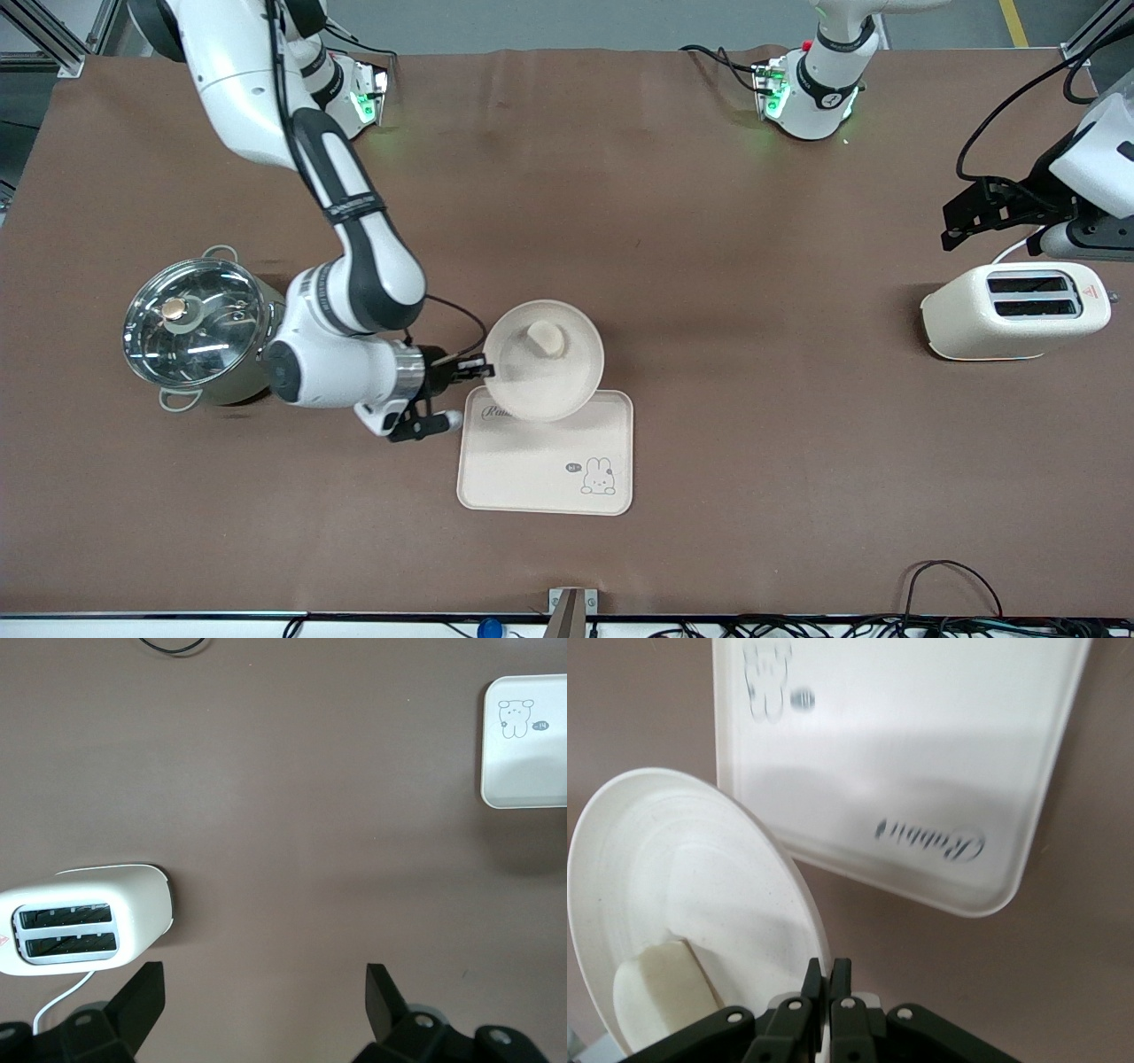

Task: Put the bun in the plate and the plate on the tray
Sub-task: 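Lift the plate with the right gripper and lower it onto the tray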

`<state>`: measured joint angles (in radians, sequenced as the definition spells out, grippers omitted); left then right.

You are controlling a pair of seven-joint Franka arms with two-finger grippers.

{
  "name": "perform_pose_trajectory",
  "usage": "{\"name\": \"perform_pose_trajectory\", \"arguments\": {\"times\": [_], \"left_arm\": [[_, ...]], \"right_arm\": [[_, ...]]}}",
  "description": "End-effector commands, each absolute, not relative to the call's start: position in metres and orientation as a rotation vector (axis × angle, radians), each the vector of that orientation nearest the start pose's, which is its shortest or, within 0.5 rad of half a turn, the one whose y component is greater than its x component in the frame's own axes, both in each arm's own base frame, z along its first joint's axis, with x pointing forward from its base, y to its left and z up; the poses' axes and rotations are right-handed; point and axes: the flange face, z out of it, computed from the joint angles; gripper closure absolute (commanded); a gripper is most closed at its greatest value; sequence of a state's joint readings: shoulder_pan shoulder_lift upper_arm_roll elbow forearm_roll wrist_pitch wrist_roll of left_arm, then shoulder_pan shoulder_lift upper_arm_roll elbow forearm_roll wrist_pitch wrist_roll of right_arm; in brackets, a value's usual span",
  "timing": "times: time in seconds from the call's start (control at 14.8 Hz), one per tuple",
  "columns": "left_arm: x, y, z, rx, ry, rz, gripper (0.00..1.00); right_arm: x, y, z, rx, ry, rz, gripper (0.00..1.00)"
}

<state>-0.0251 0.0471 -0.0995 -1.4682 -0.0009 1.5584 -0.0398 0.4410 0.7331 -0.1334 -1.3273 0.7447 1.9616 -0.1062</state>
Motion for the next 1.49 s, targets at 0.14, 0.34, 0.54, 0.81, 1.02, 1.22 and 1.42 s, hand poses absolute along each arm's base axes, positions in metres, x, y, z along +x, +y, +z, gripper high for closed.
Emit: {"name": "perform_pose_trajectory", "arguments": {"times": [0.14, 0.34, 0.54, 0.81, 1.02, 1.22, 1.42], "left_arm": [[0.561, -0.069, 0.649, -3.161, 0.129, -0.070, 0.00], [0.561, -0.069, 0.649, -3.161, 0.129, -0.070, 0.00], [0.561, -0.069, 0.649, -3.161, 0.129, -0.070, 0.00], [0.562, -0.069, 0.649, -3.161, 0.129, -0.068, 0.00], [0.561, -0.069, 0.649, -3.159, 0.129, -0.071, 0.00], [0.562, -0.069, 0.648, -3.161, 0.129, -0.068, 0.00], [0.562, -0.069, 0.648, -3.161, 0.129, -0.068, 0.00]], "right_arm": [[0.712, 0.280, 0.295, -2.551, -0.008, 0.066, 1.00], [0.719, 0.302, 0.268, -2.554, -0.005, 0.011, 1.00], [0.726, 0.312, 0.238, -2.550, 0.048, -0.033, 1.00], [0.719, 0.332, 0.205, -2.563, 0.074, -0.066, 1.00], [0.720, 0.328, 0.200, -2.566, 0.087, -0.063, 1.00], [0.723, 0.319, 0.194, -2.570, 0.101, -0.060, 1.00], [0.721, 0.316, 0.176, -2.582, 0.102, -0.044, 0.97]]}}
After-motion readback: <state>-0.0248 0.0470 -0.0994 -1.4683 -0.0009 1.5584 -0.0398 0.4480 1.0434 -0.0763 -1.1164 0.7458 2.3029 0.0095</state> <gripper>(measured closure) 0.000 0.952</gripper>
